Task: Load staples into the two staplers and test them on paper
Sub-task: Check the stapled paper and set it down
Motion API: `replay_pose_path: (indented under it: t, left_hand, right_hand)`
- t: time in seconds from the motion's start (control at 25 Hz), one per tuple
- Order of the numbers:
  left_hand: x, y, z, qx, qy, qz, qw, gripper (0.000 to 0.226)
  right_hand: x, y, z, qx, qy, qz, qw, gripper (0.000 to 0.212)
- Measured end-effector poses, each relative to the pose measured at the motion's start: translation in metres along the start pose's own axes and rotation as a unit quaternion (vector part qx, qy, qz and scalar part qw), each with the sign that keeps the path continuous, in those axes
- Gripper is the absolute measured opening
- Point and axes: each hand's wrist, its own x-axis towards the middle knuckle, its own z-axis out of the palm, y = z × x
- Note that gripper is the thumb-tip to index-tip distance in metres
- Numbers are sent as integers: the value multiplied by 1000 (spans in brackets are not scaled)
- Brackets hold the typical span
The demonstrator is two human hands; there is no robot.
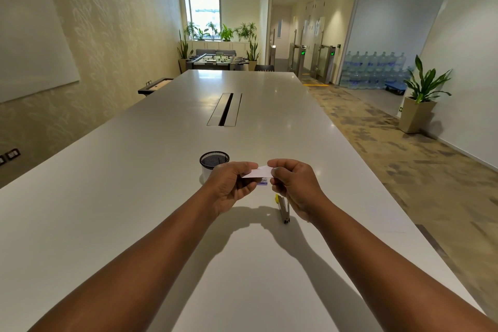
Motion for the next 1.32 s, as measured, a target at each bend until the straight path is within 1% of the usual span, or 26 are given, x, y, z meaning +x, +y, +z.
replay_pose_path:
  t: [0.16, 0.32, 0.44, 0.6, 0.72, 0.8, 0.88, 1.12, 1.2, 1.32]
  left_hand:
    - [1, 0, 0, -1, -1, -2, 1000, 18]
    - [3, 0, 0, 15, 5, 4, 1000, 13]
    - [4, -4, 2, 34, 9, 21, 999, 16]
    - [8, -12, 6, 46, 44, 27, 998, 23]
    - [13, -16, 11, 33, 89, 10, 995, 25]
    - [15, -17, 12, 23, 105, 0, 994, 25]
    - [15, -17, 12, 18, 93, -3, 995, 24]
    - [7, -13, 6, 30, 19, -9, 999, 23]
    - [7, -13, 5, 35, 17, -8, 999, 23]
    - [8, -14, 6, 47, 48, -6, 998, 21]
  right_hand:
    - [3, 2, -1, 3, -1, 1, 1000, 19]
    - [5, 3, -2, 0, -4, 4, 1000, 19]
    - [6, 3, -2, -16, -5, 1, 1000, 18]
    - [6, 3, -3, -38, -10, -2, 999, 19]
    - [3, 5, -2, -55, -17, -5, 998, 21]
    - [2, 5, -2, -61, -18, -9, 998, 21]
    - [2, 6, -3, -60, -14, -8, 998, 20]
    - [4, 7, -6, -50, 5, 1, 999, 19]
    - [3, 7, -6, -55, 5, 3, 998, 19]
    - [2, 8, -5, -54, -7, 4, 999, 20]
